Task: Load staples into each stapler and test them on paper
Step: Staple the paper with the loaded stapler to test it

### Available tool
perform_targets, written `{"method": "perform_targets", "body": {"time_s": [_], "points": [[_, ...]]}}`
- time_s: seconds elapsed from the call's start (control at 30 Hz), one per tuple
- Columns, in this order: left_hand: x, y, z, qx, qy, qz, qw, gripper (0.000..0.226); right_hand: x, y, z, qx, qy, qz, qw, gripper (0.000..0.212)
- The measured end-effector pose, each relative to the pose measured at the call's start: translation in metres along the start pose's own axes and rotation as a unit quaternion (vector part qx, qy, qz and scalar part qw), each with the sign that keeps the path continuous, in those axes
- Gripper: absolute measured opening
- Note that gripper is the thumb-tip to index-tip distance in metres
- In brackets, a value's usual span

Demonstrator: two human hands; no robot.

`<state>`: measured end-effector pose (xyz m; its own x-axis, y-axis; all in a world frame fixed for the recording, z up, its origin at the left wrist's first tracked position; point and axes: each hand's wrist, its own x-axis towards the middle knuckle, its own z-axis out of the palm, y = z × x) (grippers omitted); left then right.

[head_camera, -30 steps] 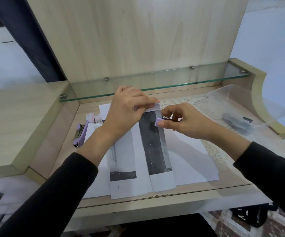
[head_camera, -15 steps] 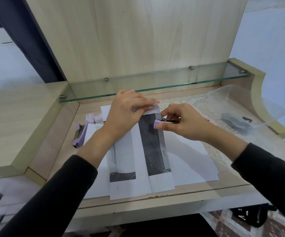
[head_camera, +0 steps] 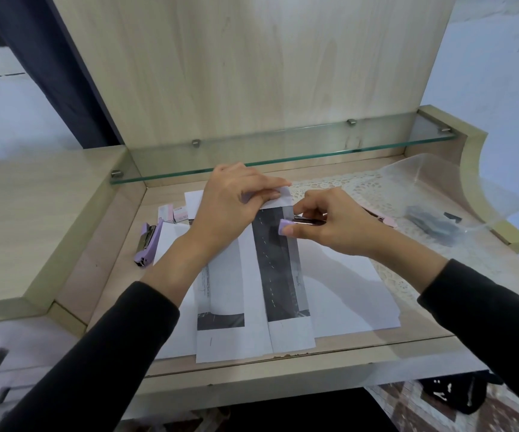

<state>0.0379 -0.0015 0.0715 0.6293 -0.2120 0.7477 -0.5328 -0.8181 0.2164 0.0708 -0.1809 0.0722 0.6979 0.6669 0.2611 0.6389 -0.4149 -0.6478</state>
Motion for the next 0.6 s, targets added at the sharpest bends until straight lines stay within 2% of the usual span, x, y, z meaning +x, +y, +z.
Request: {"method": "perform_targets", "body": {"time_s": [0.4,0.6], "points": [[-0.0017,0.0008,0.0014,-0.012,-0.002,0.001,1.0,0.021,0.0046,0.0036,0.0043,-0.038,0.012,0.0,0.999,0.043],[-0.0012,-0.0029,0.0019,-0.005,-0.019,0.0,1.0,0.023,0.0033,0.0079,0.0082,-0.012,0.014,0.007,1.0,0.044]]}}
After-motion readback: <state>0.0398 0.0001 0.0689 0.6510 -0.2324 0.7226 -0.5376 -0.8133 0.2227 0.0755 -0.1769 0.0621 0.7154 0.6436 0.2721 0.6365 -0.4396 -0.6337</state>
